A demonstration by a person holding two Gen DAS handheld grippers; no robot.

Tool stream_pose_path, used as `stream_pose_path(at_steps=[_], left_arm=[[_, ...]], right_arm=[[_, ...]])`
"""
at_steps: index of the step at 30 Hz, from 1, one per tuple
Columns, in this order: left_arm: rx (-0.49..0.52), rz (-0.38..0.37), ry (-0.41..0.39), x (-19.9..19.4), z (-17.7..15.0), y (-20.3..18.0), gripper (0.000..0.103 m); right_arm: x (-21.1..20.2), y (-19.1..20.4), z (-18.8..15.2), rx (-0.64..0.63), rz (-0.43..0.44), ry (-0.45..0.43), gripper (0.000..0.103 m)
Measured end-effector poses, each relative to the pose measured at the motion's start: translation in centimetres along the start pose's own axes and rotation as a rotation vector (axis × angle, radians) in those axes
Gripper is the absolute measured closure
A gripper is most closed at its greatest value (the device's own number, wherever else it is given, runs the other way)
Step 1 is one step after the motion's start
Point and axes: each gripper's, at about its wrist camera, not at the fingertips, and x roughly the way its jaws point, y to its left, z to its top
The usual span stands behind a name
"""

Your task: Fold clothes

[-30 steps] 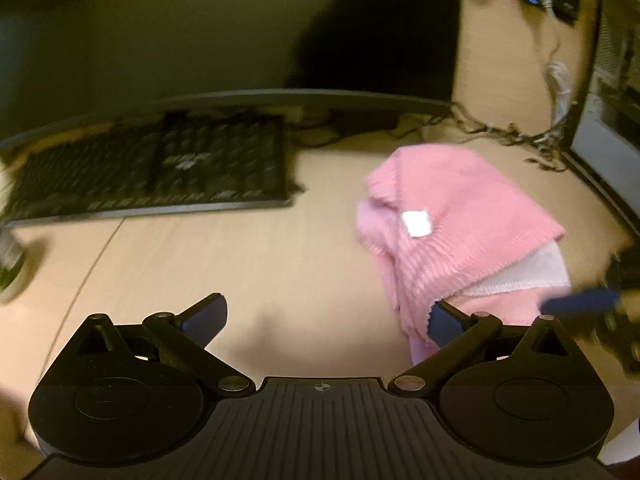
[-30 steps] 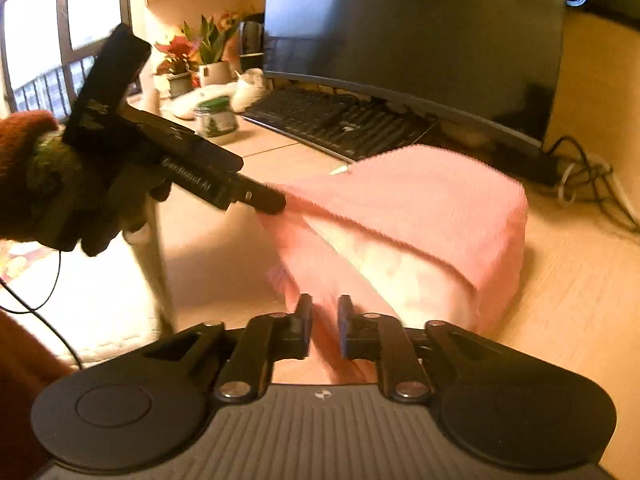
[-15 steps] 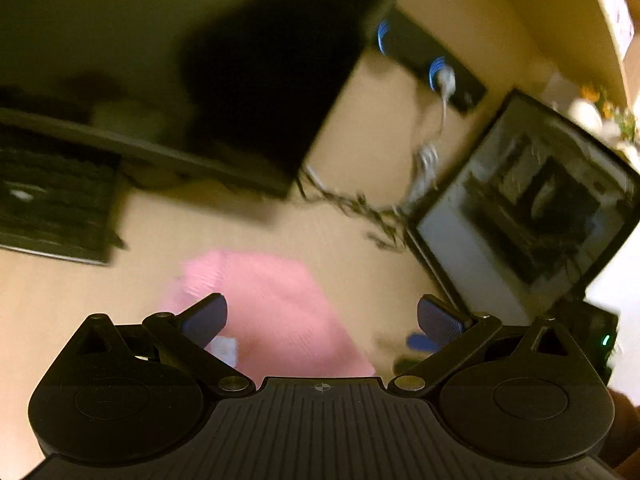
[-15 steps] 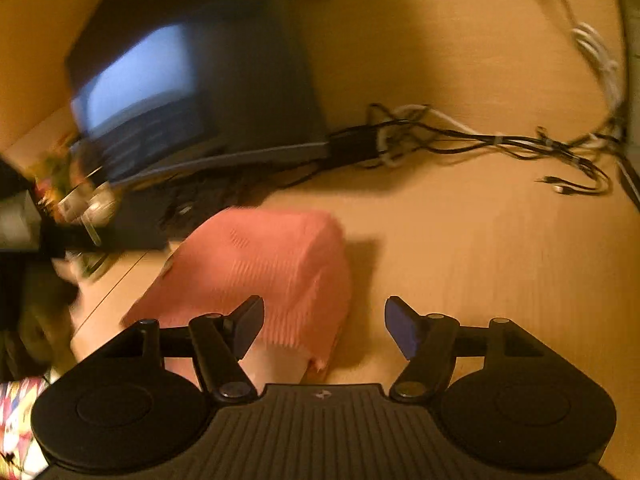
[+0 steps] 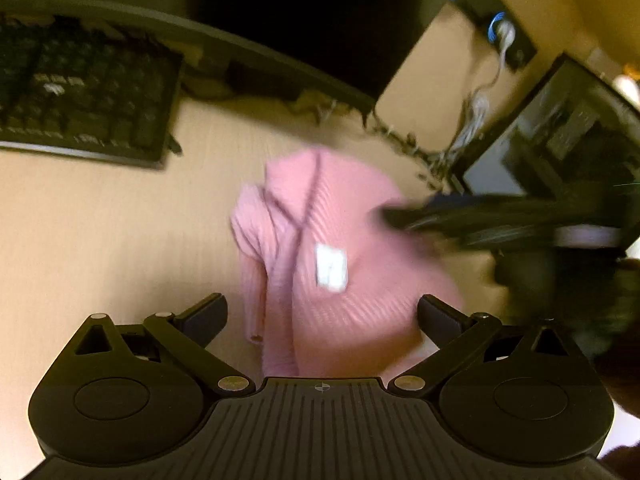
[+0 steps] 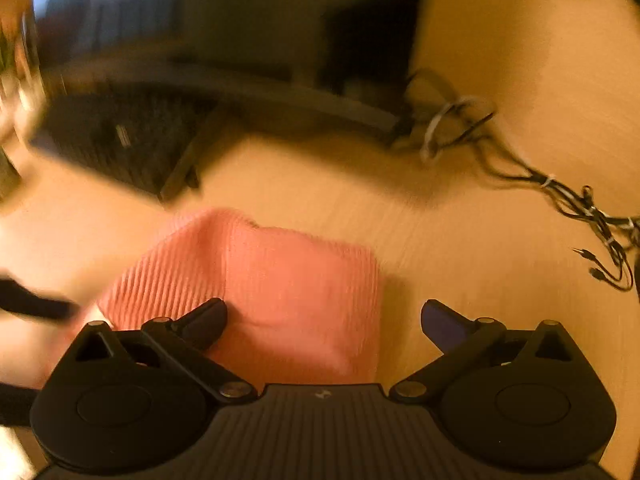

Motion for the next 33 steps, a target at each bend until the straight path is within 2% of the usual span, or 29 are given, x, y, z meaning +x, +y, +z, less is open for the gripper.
stream_pose_path(at_steps=[2, 5, 7, 10, 12, 13, 16, 18, 20, 24, 26, 27, 29, 31, 33], left_arm=[[0.016, 0.005, -0.015, -0.4, 0.4, 0.0, 0.0], [0.041, 0.012, -0.035, -1.0, 0.9, 0.0, 0.0], [0.041, 0.066, -0.019, -0.2, 0.9, 0.6, 0.0], [0.055, 0.131, 0.005, 0.6, 1.1, 1.5, 0.0], [0.108, 0.16, 0.005, 0.4, 1.2, 1.7, 0.0], [0.129, 0.197, 0.013, 0.4, 1.2, 1.7, 0.0], [0.148, 0.25, 0.015, -0.9, 1.3, 2.0, 0.0], [0.118, 0.17, -0.033, -2.4, 2.1, 1.9, 0.0], [0.127, 0.062, -0.058, -1.8, 3.4, 0.4, 0.0], [0.148, -0.155, -0.105, -0.5, 6.1, -2.9, 0.001], [0.122, -0.157, -0.092, 1.3, 6.9, -3.5, 0.002], [0.131, -0.094, -0.105, 1.5, 7.2, -3.9, 0.002], [0.165, 0.098, -0.157, 0.9, 7.7, -4.1, 0.002], [0.138, 0.184, -0.176, -0.3, 8.1, -3.2, 0.002], [0.108, 0.266, -0.193, -1.5, 8.5, -2.2, 0.002]], right_arm=[[1.5, 0.5, 0.2, 0.011, 0.0, 0.04, 0.0], [2.2, -0.8, 0.8, 0.133, 0.056, 0.112, 0.0], [2.1, -2.4, 1.1, 0.217, 0.109, 0.157, 0.0], [-1.1, -3.3, 0.0, 0.217, 0.113, 0.101, 0.0], [-3.9, -3.3, -1.2, 0.16, 0.09, 0.034, 0.0], [-5.1, -3.0, -1.9, 0.133, 0.096, 0.012, 0.0], [-7.0, -1.0, -4.6, 0.038, 0.143, -0.021, 0.0], [-6.8, 0.9, -6.4, -0.049, 0.148, -0.013, 0.0], [-5.3, 2.5, -7.9, -0.146, 0.082, 0.006, 0.0], [-4.8, 2.3, -8.5, -0.164, 0.1, 0.0, 0.0], [-6.0, 1.8, -8.5, -0.211, 0.101, -0.013, 0.0], [-6.8, 1.4, -8.7, -0.232, 0.105, -0.026, 0.0], [-8.6, 0.0, -8.9, -0.214, 0.144, -0.046, 0.0], [-10.1, -1.8, -8.9, -0.157, 0.198, -0.065, 0.0], [-10.9, -3.4, -8.6, -0.098, 0.212, -0.082, 0.0]])
